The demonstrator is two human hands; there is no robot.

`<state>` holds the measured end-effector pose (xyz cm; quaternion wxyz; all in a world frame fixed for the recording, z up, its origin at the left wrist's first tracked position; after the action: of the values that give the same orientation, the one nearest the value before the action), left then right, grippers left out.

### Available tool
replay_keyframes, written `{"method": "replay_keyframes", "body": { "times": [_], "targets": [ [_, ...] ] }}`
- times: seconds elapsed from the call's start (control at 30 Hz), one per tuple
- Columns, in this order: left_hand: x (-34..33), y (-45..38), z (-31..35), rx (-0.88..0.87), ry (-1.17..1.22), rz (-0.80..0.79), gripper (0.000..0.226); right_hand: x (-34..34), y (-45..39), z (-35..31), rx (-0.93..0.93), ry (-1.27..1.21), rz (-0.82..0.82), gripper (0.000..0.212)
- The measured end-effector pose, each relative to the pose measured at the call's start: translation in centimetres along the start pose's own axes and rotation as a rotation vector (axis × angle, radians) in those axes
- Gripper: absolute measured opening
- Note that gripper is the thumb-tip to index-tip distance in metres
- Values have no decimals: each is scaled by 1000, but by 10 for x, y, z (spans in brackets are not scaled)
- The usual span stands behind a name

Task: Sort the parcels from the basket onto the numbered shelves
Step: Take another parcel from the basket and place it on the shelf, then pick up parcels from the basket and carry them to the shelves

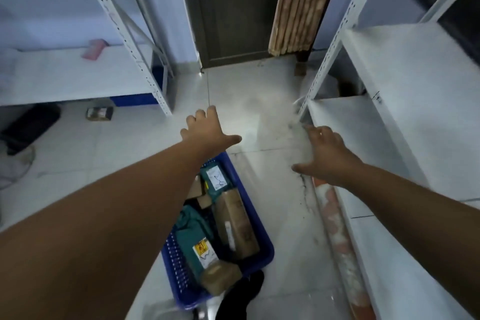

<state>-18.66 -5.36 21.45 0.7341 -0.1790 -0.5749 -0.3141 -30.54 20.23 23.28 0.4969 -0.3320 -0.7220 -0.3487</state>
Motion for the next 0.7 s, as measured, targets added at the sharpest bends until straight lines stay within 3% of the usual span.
{"method": "replay_keyframes", "body": {
  "times": [0.33, 0.7],
  "targets": [
    [-192, 39, -80, 121, -31, -238, 116, -208, 16, 31, -36, -57, -261, 112],
    [-322, 72, -93, 124, -23, -380, 109, -354, 49, 56, -230, -271, -370, 110]
  ]
}}
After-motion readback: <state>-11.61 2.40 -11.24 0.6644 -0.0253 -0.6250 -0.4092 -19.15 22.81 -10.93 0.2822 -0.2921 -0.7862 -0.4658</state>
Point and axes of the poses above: each hand's wrist, its own y-axis away from the middle knuckle, its own x-axis out of the back of the hand, z = x × y, the point moved 7 cm from there along -y, towards the middle knuckle, and after that the axes turned 15 degrees about z, right-handed, at the moved point
